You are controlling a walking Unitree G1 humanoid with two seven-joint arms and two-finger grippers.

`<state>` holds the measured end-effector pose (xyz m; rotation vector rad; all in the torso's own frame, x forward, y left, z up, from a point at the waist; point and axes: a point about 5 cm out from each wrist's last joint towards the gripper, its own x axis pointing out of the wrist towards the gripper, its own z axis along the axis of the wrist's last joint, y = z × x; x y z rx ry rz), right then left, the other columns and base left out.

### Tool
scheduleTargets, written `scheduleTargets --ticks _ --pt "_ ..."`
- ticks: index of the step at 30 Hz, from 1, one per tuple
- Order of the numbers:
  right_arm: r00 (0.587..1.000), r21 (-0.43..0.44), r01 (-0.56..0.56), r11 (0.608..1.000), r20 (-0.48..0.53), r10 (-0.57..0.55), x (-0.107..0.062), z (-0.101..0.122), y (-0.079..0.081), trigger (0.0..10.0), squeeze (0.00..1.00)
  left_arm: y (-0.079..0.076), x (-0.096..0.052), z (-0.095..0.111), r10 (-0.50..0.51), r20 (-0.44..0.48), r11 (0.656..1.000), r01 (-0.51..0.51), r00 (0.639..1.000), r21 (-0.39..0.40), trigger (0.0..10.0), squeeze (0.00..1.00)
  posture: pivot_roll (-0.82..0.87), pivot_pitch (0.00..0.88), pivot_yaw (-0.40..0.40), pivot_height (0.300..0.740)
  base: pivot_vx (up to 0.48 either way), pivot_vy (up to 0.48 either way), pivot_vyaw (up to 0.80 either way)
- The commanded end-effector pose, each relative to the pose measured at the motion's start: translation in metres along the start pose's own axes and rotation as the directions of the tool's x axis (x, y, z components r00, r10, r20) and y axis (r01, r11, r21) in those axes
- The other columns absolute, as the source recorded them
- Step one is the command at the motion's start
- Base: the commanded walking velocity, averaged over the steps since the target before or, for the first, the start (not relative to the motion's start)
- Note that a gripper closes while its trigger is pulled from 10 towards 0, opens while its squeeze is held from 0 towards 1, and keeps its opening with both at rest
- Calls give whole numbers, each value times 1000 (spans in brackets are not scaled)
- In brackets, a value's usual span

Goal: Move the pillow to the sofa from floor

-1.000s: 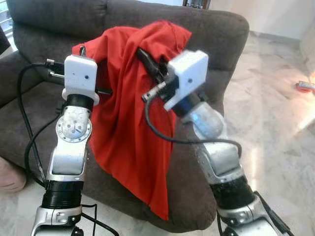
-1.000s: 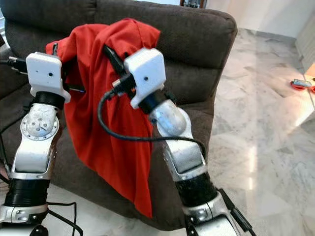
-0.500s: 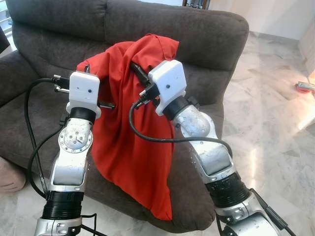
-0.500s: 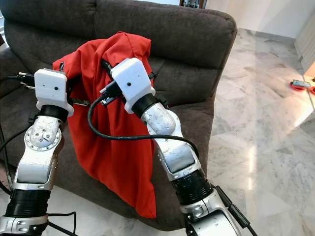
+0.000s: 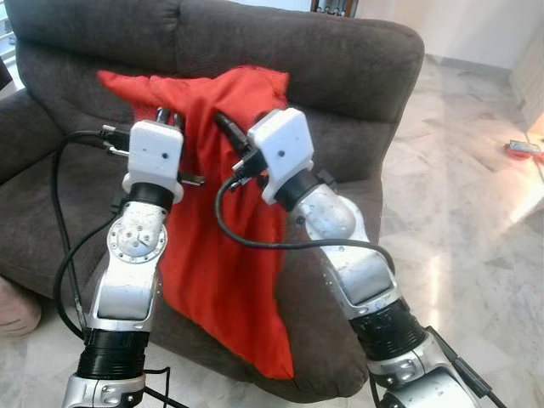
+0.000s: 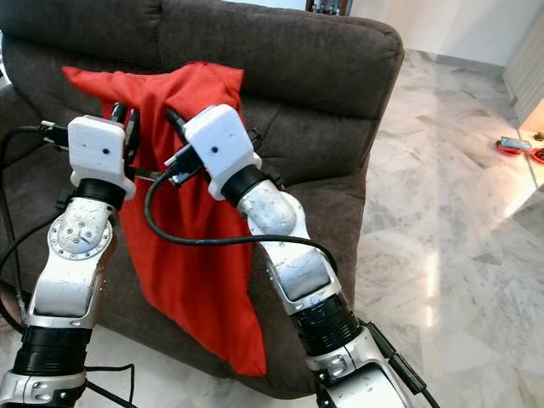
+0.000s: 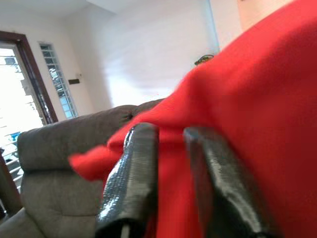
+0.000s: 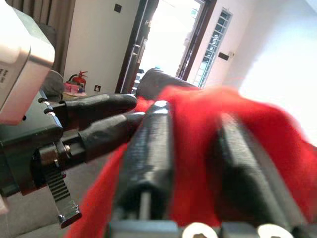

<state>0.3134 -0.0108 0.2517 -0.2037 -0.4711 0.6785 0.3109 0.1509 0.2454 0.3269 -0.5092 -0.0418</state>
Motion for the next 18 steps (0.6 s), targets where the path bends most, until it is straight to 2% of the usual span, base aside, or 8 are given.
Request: scheduleTargets --ticks 1,4,5,7,13,14,16,18 --pt "1000 -4 -2 1000 28 2 2 6 -1 10000 1000 -1 3 9 -7 42 1000 8 999 -7 10000 1000 150 33 -75 740 0 0 0" --pt "999 -15 16 1000 32 -15 3 7 -3 10000 1000 -1 3 9 -7 41 1000 8 999 -7 10000 1000 150 34 -76 740 0 0 0" --pt "999 -29 31 999 29 -30 3 7 -6 10000 204 -2 2 9 -7 39 1000 8 999 -8 10000 1000 147 35 -76 740 0 0 0" --pt "998 -52 60 997 26 -59 2 7 -11 10000 0 -2 2 9 -8 38 1000 8 999 -9 10000 1000 147 35 -76 740 0 0 0" --pt "982 -71 190 979 8 -190 -5 3 -34 10000 0 -4 1 3 -16 9 1000 16 1000 -2 10000 1000 147 40 -76 740 0 0 0" --pt "966 -96 258 961 -8 -260 -12 -1 -49 10000 0 -5 -1 -1 -29 -7 1000 29 1000 5 10000 0 152 40 -77 740 0 0 0" --pt "873 -132 467 874 -89 -479 -48 -23 -96 10000 0 -4 -12 -23 -67 -85 997 70 994 33 10000 0 150 39 -75 740 0 0 0" --pt "838 -151 516 843 -117 -534 -61 -31 -109 10000 0 -2 -16 -31 -70 -115 996 75 991 38 10000 0 150 39 -75 740 0 0 0"
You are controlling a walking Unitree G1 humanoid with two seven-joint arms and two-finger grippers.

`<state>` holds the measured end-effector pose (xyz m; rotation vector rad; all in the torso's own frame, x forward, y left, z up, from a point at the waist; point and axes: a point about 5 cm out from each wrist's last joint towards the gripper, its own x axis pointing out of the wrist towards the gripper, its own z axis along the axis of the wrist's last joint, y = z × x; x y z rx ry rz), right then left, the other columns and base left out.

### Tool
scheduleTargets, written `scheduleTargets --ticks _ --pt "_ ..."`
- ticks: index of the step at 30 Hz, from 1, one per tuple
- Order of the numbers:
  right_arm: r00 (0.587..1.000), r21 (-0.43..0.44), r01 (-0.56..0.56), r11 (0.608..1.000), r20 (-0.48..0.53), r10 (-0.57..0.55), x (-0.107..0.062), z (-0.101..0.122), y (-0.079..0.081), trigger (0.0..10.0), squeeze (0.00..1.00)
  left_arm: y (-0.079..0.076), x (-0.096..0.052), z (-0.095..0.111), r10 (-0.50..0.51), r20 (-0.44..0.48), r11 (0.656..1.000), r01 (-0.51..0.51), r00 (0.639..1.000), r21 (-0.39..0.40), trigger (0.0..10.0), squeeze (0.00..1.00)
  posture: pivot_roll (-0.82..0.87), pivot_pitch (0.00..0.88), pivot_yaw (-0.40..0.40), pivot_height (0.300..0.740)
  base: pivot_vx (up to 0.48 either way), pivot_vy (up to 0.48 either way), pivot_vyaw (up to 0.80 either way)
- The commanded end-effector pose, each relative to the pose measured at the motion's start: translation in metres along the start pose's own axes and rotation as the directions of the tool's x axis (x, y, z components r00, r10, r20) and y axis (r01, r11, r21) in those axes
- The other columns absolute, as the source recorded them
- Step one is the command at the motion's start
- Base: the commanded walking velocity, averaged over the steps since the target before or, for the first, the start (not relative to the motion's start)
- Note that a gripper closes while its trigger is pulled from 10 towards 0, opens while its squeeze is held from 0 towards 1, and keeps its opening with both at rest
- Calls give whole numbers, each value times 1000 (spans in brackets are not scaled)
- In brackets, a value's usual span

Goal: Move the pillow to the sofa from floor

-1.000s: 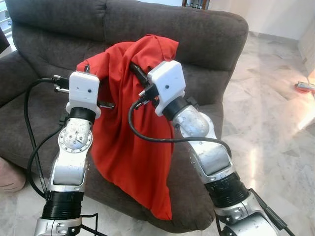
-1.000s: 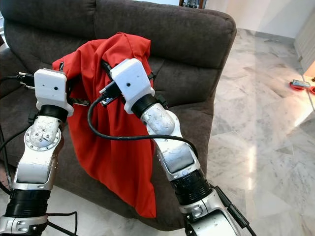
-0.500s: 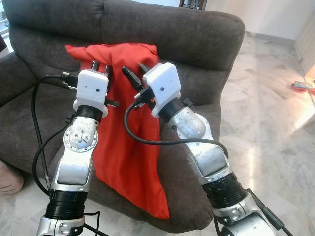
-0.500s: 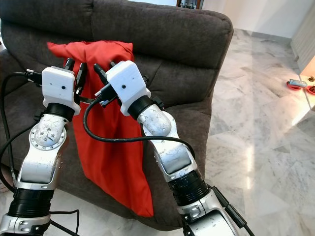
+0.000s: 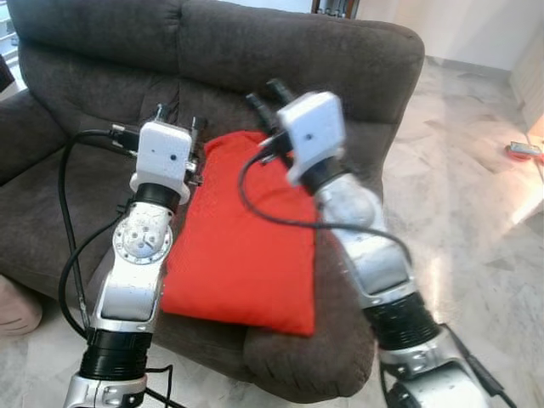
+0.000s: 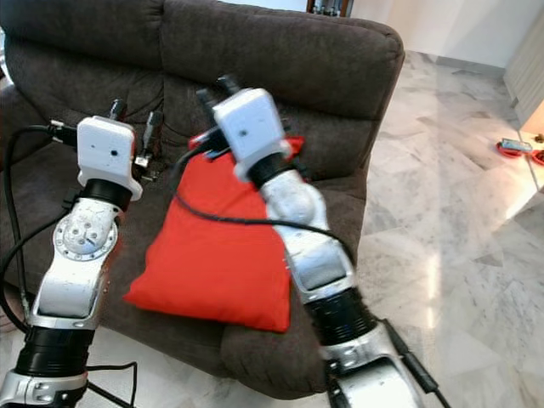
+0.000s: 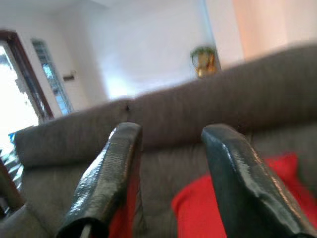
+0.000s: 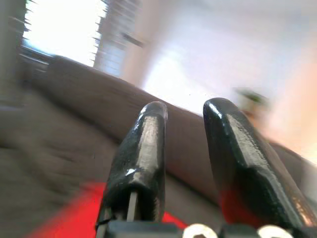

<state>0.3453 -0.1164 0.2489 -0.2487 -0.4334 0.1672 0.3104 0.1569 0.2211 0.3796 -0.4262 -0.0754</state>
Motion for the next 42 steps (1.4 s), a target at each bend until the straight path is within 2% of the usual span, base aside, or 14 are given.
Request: scheduleTargets --ticks 1,4,5,6,7,8,10,12,18,22,24,31,33,42 --pt "987 1 123 992 -108 -122 -13 -30 -28 10000 0 0 -7 -20 -17 -80 1000 17 997 7 10000 0 140 39 -72 740 0 0 0" --pt "897 -97 250 964 -352 -268 -58 -97 -74 10000 0 3 -26 -57 -10 -218 1000 12 976 8 10000 0 142 39 -65 740 0 0 0" --pt "897 -97 250 964 -352 -268 -58 -97 -74 10000 0 3 -26 -57 -10 -218 1000 12 976 8 10000 0 142 39 -65 740 0 0 0" --pt "831 -141 294 946 -450 -325 -83 -123 -89 10000 0 4 -35 -71 -4 -273 1000 8 962 15 10000 0 138 39 -64 740 0 0 0" --pt "831 -141 294 946 -450 -325 -83 -123 -89 10000 0 4 -35 -71 -4 -273 1000 8 962 15 10000 0 138 39 -64 740 0 0 0" --pt "752 -157 351 923 -541 -378 -107 -144 -99 10000 0 5 -43 -83 1 -319 1000 5 948 19 10000 0 143 40 -59 740 0 0 0" --pt "721 -160 376 913 -568 -396 -116 -151 -102 10000 0 6 -46 -87 4 -338 1000 3 941 20 10000 0 144 39 -59 740 0 0 0" --pt "614 -180 416 892 -668 -421 -147 -174 -105 10000 0 5 -62 -103 1 -406 1000 6 914 15 10000 0 145 39 -50 740 0 0 0" --pt "504 -191 410 892 -768 -396 -185 -199 -95 10000 0 1 -90 -127 9 -508 1000 -17 861 -11 10000 0 152 37 -44 740 0 0 0" --pt "423 -160 346 924 -853 -307 -214 -215 -80 10000 0 -12 -121 -152 -30 -620 999 0 784 -48 10000 0 154 34 -44 740 0 0 0" --pt "312 -166 285 944 -915 -255 -251 -228 -64 10000 0 -23 -156 -176 -59 -723 997 4 688 -77 10000 0 147 30 -43 740 0 0 0" --pt "122 -168 271 948 -971 -207 -312 -234 -47 10000 0 -32 -185 -194 -80 -813 994 -9 576 -104 10000 0 162 25 -47 740 0 0 0" --pt "83 -148 277 949 -981 -177 -328 -234 -38 10000 0 -35 -198 -202 -92 -852 993 -18 515 -118 10000 0 156 17 -42 740 0 0 0" --pt "0 -111 227 968 -994 -114 -349 -234 -20 10000 0 -38 -225 -213 -107 -911 993 -6 397 -119 10000 0 145 0 -25 740 0 0 0"
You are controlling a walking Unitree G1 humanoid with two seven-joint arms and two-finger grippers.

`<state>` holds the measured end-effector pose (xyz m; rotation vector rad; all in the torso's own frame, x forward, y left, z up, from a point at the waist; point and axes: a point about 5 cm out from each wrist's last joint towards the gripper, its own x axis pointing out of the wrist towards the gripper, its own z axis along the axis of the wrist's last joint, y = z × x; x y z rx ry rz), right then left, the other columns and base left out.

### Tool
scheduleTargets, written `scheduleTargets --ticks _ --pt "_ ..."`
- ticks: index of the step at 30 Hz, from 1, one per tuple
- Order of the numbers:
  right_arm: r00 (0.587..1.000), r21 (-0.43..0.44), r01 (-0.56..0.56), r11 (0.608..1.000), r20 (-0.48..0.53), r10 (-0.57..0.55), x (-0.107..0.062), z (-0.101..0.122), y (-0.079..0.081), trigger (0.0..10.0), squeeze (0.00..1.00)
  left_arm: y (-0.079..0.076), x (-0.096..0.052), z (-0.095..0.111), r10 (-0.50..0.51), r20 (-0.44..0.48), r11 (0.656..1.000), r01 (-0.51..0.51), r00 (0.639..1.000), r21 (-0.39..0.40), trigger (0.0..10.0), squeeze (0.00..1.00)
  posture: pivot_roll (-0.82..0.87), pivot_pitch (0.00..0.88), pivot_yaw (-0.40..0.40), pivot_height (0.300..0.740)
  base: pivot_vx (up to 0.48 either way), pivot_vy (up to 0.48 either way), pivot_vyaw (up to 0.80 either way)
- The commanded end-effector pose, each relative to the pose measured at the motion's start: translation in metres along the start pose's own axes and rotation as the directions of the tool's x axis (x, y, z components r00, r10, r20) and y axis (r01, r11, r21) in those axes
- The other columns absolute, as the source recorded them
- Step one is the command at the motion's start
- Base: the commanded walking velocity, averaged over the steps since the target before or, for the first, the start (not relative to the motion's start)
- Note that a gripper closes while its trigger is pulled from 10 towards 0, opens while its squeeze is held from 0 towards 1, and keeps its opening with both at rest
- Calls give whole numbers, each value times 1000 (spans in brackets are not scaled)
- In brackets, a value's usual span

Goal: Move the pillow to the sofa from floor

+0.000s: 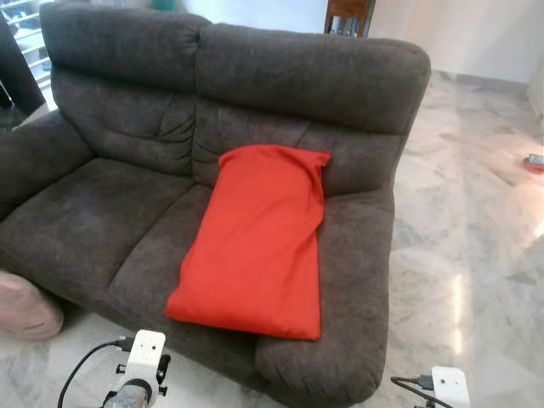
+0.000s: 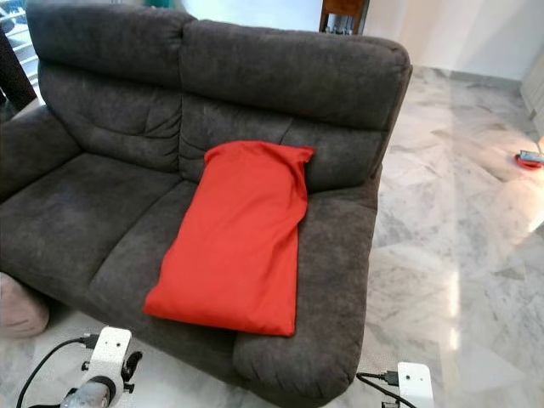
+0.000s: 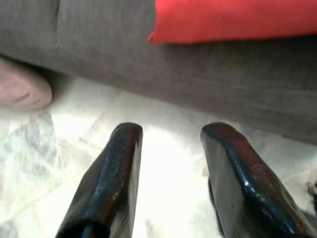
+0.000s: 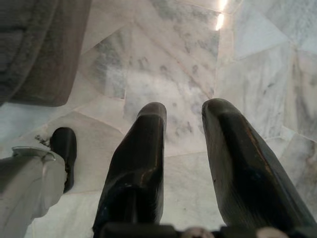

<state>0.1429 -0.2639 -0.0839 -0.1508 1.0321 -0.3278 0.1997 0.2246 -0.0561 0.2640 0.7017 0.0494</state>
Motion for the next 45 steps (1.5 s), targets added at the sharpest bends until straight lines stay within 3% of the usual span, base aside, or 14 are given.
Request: scheduleTargets --ticks 1,3,12,18,37,45 --pt "999 -40 -29 999 -36 28 -1 -7 6 10000 0 3 -1 -7 13 -34 1000 -13 999 6 10000 0 145 0 -25 740 0 0 0" --pt "997 -51 -46 998 -69 42 -3 -16 11 10000 0 1 -3 -19 9 -86 1000 -8 996 14 10000 0 153 0 -27 740 0 0 0" --pt "996 -77 -57 995 -72 51 -3 -17 14 10000 0 0 -7 -31 -8 -136 1000 11 991 20 10000 0 147 0 -20 740 0 0 0" --pt "997 0 -64 998 -36 64 -3 -11 19 10000 0 -4 -5 -28 -29 -138 999 33 990 27 10000 0 147 0 -21 740 0 0 0" --pt "999 54 -45 998 -24 46 -3 -8 22 10000 0 -4 -2 -23 -25 -131 999 28 991 19 10000 0 159 14 -29 740 0 0 0" --pt "999 53 -45 998 -21 46 -2 -5 21 10000 0 -7 -1 -22 -31 -133 999 34 991 20 10000 0 158 19 -32 740 0 244 0"
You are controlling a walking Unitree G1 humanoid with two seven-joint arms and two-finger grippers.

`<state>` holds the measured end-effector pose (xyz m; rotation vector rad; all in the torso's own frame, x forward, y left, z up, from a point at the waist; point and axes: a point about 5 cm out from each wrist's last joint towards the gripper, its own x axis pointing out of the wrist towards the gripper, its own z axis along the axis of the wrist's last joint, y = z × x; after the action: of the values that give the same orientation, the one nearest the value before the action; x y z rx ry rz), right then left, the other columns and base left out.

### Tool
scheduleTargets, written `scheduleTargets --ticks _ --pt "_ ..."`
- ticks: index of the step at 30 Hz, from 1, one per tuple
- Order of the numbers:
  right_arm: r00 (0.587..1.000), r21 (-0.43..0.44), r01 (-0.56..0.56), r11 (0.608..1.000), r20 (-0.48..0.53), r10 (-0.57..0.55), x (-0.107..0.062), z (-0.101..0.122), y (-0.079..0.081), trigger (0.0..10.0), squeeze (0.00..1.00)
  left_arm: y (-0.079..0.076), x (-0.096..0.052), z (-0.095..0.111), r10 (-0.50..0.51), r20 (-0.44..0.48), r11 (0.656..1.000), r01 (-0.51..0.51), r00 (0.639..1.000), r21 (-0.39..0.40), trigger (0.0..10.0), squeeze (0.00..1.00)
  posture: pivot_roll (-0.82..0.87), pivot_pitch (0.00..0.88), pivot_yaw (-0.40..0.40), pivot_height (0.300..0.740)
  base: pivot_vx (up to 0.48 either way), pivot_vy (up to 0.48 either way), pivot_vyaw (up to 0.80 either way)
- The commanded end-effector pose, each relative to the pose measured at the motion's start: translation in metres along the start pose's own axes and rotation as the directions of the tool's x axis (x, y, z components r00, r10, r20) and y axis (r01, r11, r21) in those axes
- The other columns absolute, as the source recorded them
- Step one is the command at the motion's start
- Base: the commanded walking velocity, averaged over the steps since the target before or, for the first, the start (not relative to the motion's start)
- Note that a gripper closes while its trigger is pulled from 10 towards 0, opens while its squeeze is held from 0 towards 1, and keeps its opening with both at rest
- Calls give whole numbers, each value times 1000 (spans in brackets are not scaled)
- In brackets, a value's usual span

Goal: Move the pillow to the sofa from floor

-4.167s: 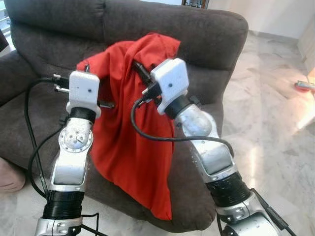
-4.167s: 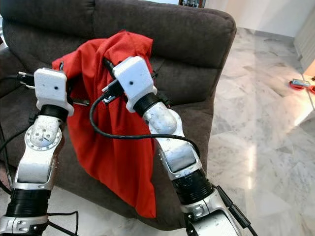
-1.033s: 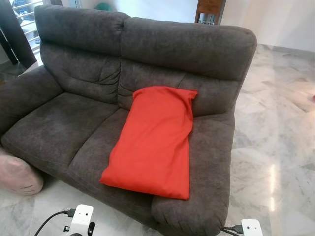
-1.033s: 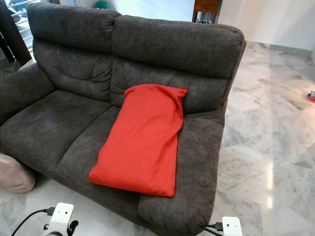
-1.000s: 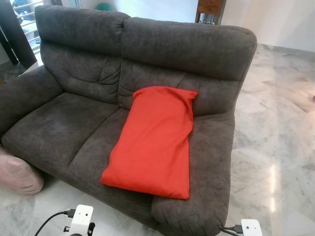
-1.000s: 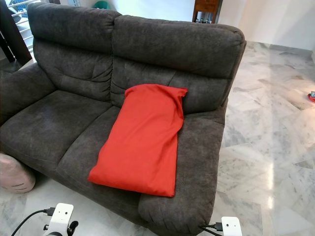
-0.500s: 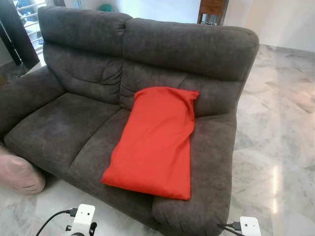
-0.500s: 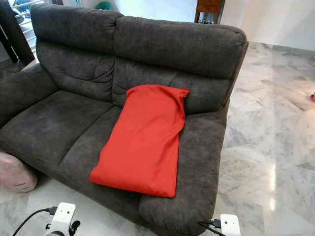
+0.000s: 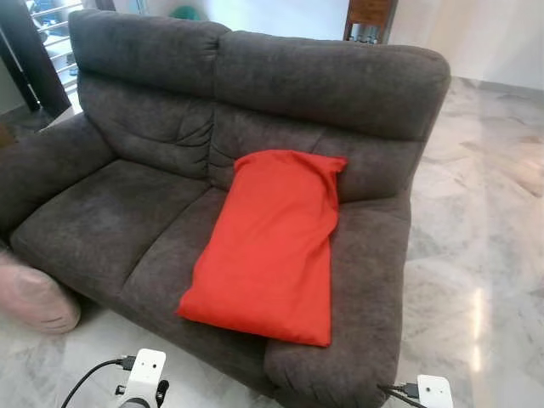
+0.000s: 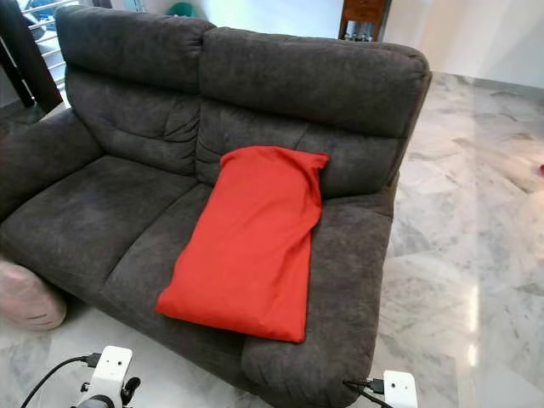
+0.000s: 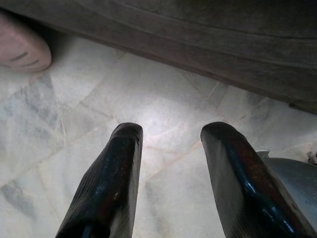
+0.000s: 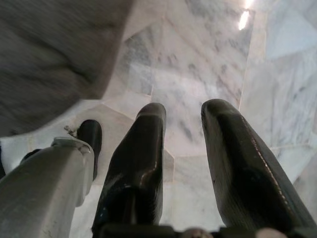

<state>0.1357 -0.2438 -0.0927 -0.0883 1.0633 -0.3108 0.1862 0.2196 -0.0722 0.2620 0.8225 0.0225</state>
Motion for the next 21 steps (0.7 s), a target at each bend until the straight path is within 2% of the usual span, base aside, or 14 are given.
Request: scheduleTargets --ticks 1,21 --pt "1000 14 -1 1000 14 1 1 6 1 10000 0 2 0 -2 7 -18 1000 -6 1000 8 10000 0 158 19 -33 740 0 251 0" --pt "1000 8 1 1000 1 -1 1 3 0 10000 0 2 1 1 5 -20 1000 -5 1000 10 10000 0 161 17 -34 740 0 297 0"
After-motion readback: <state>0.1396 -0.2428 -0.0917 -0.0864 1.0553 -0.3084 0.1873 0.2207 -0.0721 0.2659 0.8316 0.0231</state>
